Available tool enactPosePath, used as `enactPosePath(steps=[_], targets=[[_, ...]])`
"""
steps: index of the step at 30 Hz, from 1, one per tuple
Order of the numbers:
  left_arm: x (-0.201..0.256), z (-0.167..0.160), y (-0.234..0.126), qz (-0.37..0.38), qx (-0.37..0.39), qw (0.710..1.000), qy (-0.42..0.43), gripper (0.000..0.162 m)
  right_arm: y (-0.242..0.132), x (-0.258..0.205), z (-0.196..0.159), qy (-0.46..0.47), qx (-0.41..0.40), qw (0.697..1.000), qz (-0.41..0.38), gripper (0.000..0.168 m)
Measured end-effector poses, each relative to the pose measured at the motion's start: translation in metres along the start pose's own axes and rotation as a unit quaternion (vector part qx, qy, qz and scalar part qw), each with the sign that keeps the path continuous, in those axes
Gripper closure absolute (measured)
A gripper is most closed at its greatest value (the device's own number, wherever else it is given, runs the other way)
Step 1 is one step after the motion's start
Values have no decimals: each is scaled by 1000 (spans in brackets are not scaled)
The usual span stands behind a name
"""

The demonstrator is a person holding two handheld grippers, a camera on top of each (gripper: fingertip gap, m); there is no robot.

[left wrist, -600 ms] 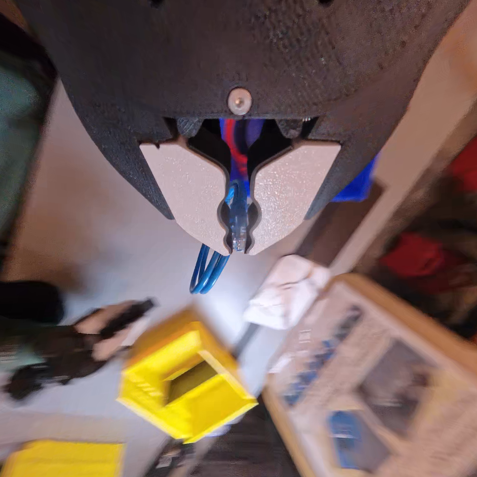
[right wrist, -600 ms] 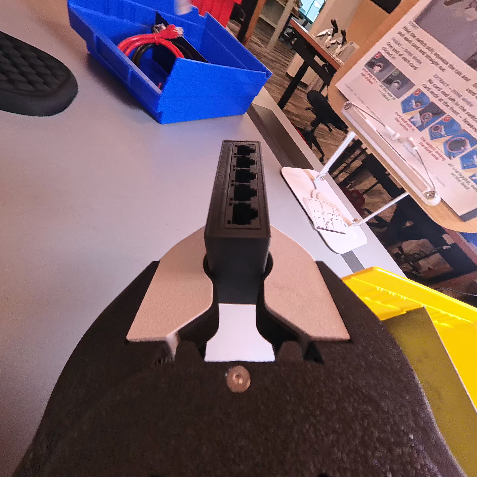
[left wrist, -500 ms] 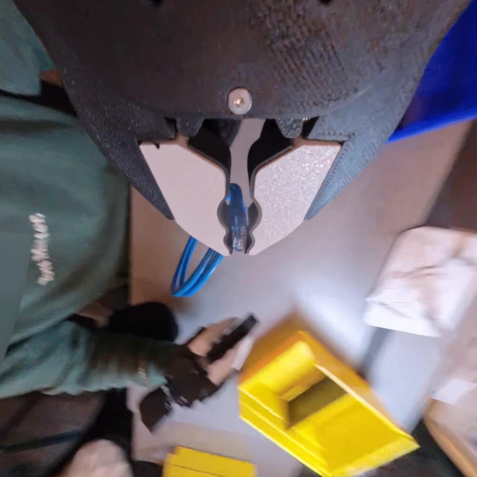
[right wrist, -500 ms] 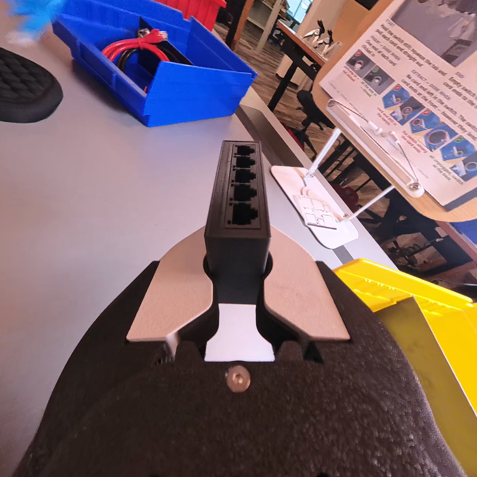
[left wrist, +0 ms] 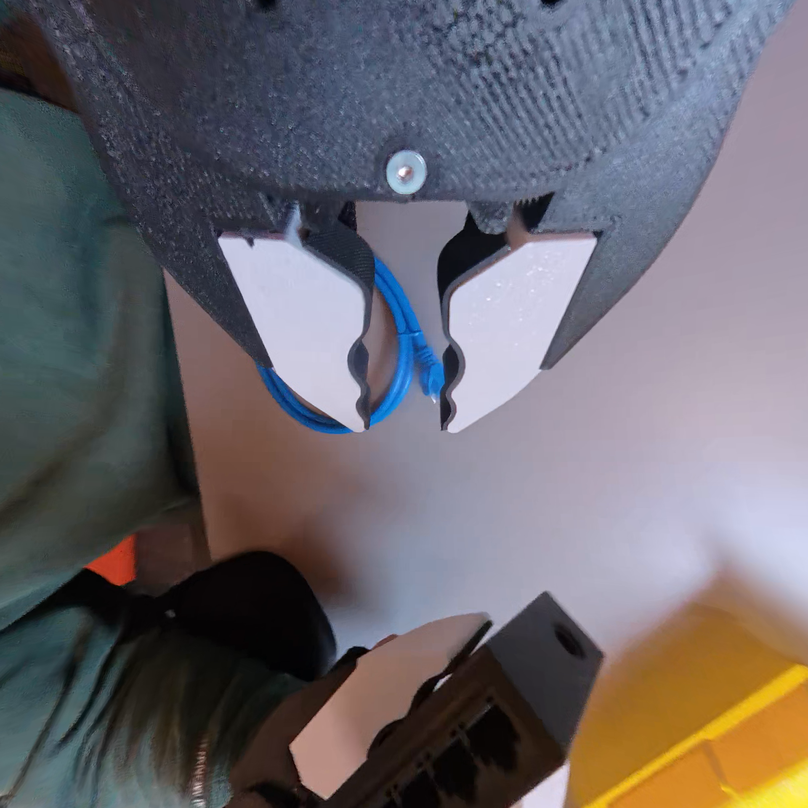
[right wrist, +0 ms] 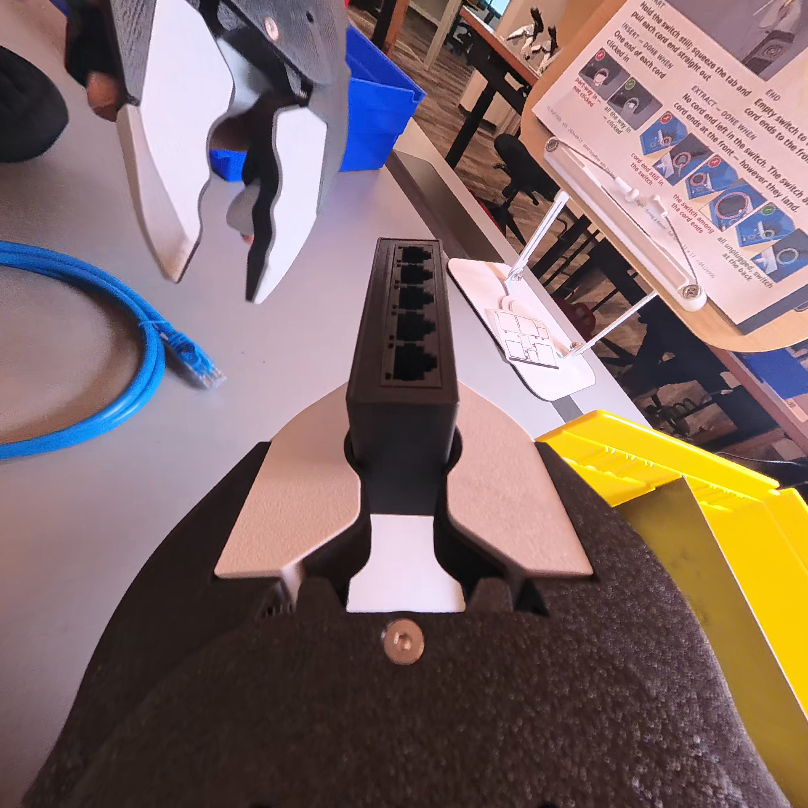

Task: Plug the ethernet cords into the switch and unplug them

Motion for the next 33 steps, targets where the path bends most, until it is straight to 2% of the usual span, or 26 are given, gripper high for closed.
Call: enactPosePath(steps=[4, 9, 12, 16, 26, 29, 33], targets=[[4, -22, -1, 94, -55, 994, -13, 132, 0, 2, -1, -4, -1, 1000, -1, 139], [11, -42, 24, 121, -59, 989, -57, 129, 3, -2, -1, -10, -4, 1000, 3, 139], [16, -46, 36, 127, -74, 988, -49, 130, 3, -4, -1, -11, -4, 1000, 3, 139], [16, -48, 39, 180, -99, 979, -9, 132, 2, -5, -1, -12, -6, 1000, -1, 139], [21, -50, 38, 206, -111, 972, 24, 132, 5, -6, -4, -12, -12, 1000, 4, 139], [21, -54, 35, 200, -107, 974, 11, 131, 5, -7, -5, -11, -13, 1000, 5, 139], [20, -60, 37, 179, -78, 981, -4, 141, 6, -8, -6, -11, -14, 1000, 8, 139]])
Point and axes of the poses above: each gripper's, where its closed fingertips meet, y out along the fingers, z out of its top, x = y × z across the jaws, the point moved 8 cm from there along -y, back along the fingers, and after that the axes turned 13 degrees about y, right-handed, at the moved point
